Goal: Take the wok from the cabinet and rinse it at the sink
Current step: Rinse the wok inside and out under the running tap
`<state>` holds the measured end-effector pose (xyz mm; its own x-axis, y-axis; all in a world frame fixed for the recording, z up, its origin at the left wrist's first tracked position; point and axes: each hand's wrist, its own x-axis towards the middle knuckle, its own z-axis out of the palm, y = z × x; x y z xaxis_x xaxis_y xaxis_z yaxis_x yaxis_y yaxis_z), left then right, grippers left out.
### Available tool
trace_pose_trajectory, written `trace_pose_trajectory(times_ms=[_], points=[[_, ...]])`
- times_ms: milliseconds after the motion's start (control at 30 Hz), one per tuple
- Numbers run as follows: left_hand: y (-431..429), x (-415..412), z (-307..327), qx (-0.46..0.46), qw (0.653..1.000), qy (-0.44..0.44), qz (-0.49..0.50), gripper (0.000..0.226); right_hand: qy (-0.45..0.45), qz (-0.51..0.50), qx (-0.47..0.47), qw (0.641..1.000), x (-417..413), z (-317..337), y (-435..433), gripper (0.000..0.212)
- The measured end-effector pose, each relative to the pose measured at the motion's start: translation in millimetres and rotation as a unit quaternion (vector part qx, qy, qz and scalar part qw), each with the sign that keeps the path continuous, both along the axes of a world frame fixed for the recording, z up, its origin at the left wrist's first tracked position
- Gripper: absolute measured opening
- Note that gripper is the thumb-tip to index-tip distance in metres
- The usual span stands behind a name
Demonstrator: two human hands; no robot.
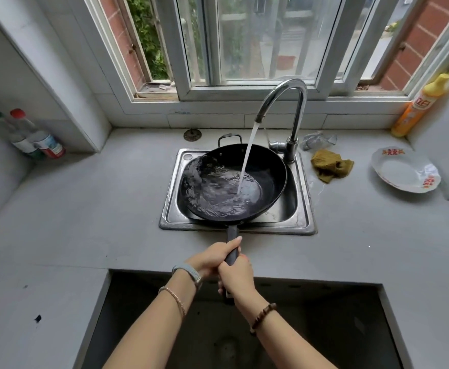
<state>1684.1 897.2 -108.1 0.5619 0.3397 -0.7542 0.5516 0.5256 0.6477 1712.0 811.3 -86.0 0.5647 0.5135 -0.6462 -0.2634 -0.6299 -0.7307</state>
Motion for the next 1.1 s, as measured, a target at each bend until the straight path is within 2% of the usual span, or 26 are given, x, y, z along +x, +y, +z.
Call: trace_pose_trajectory(times_ms=[100, 233, 467, 600, 800, 867, 1000, 1100], points=[[-5, 8, 1, 0.020, 0.999, 0.020, -0.017, 0.040, 0.056, -0.002, 0.018, 0.998, 9, 2, -8, 0.015], [-15, 25, -1, 0.093, 0.994, 0.040, -0.035, 0.042, 0.139, -0.026, 0.055, 0.988, 22, 6, -20, 0.010], [-28, 43, -3, 0.169, 0.981, 0.083, -0.046, 0.040, 0.189, -0.026, 0.077, 0.979, 36, 9, -33, 0.014], [-26, 39, 1, 0.133, 0.988, 0.070, -0.035, 0.040, 0.172, -0.017, 0.062, 0.983, 34, 8, -31, 0.012], [-8, 13, 0, 0.018, 0.999, 0.023, -0.017, 0.042, 0.039, 0.006, 0.006, 0.999, 12, 6, -9, 0.020], [-3, 7, 1, -0.003, 1.000, 0.002, -0.007, 0.039, 0.019, 0.001, 0.001, 1.000, 6, 7, -6, 0.021], [-7, 8, 11, 0.011, 1.000, 0.018, 0.002, 0.039, 0.032, 0.008, 0.010, 0.999, 8, 7, -7, 0.019], [-15, 20, 17, 0.075, 0.996, 0.046, -0.021, 0.040, 0.092, -0.007, 0.042, 0.995, 17, 7, -14, 0.009]])
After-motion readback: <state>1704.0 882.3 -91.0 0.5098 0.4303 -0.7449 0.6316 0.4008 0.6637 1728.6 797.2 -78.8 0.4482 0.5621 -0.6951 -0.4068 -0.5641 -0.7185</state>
